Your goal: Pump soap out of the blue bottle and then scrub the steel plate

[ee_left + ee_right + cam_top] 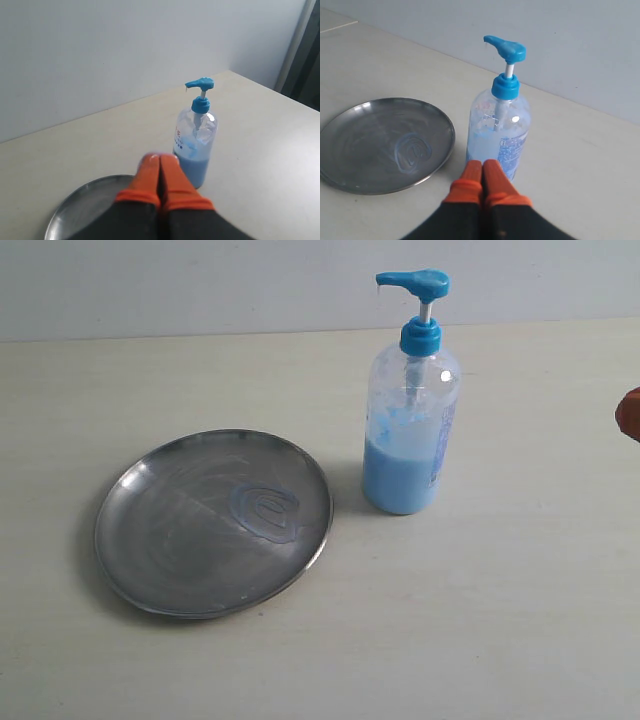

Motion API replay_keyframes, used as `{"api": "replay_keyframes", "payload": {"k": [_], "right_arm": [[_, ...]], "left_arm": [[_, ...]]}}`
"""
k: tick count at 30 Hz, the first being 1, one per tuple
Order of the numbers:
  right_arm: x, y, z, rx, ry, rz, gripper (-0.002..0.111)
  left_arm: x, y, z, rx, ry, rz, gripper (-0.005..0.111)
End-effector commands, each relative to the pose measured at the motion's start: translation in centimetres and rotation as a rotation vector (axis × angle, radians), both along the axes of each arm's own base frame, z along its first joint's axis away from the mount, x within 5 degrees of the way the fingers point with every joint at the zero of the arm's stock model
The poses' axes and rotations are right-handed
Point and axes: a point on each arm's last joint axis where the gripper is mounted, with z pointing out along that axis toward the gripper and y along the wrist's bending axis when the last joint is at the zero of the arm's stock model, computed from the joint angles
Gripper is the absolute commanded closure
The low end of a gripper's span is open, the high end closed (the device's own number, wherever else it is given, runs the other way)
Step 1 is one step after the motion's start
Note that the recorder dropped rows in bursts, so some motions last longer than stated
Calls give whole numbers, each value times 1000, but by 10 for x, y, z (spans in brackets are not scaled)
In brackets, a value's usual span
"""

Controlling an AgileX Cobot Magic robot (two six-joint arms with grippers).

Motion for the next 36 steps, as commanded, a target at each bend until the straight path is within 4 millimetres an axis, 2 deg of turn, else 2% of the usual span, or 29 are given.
{"api": "replay_keyframes", "payload": {"k": [1,8,18,30,36], "right_arm": [[0,0,1,10,-16,3,108],[0,0,1,9,-16,4,108],[0,0,1,10,-15,3,108],[0,0,1,12,-14,3,108],[0,0,1,9,-13,3,108]], "left_arm": [[0,1,0,-2,-5,2,107],[-6,4,0,-3,-9,-1,107],[-43,30,10,-95,-156,37,107],[-74,49,13,-123,-313,210,107],[-78,52,-4,-106,-443,317,107]]}}
